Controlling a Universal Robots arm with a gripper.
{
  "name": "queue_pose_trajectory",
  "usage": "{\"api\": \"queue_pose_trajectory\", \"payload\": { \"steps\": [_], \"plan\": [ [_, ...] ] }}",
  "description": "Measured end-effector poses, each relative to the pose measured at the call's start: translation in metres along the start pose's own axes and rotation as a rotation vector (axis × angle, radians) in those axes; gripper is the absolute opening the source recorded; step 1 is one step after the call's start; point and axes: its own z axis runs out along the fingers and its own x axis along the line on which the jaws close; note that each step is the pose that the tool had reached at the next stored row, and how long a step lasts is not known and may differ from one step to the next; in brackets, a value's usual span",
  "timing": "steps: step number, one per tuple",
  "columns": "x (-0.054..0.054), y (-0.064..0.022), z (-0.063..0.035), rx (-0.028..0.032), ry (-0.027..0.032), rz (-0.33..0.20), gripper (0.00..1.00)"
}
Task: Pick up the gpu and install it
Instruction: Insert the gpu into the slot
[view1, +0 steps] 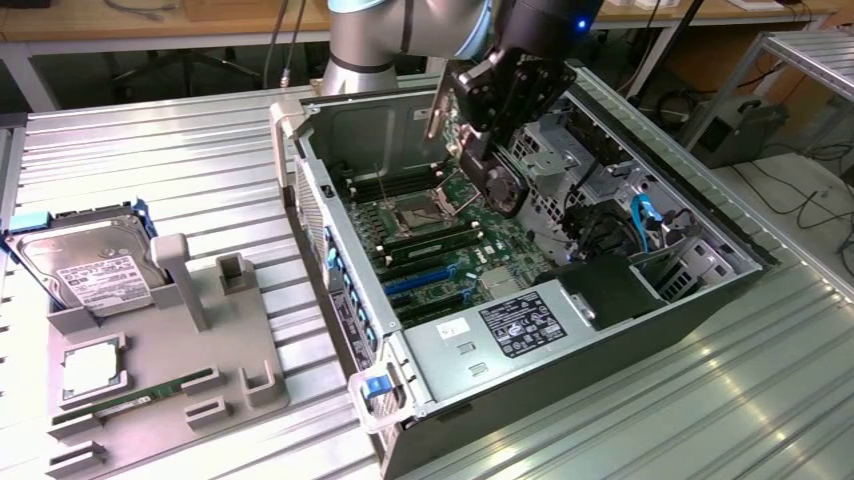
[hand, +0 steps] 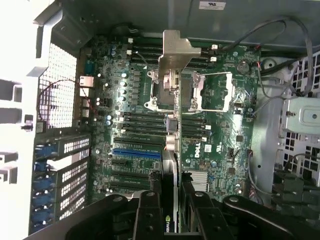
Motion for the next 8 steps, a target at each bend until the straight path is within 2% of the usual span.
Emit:
{"api": "queue_pose_trajectory", "payload": {
  "steps": [8],
  "plan": [
    [-0.0001,-0.0001,0.0016,0.0092,0.0083,-0.183,0.26]
  ]
}}
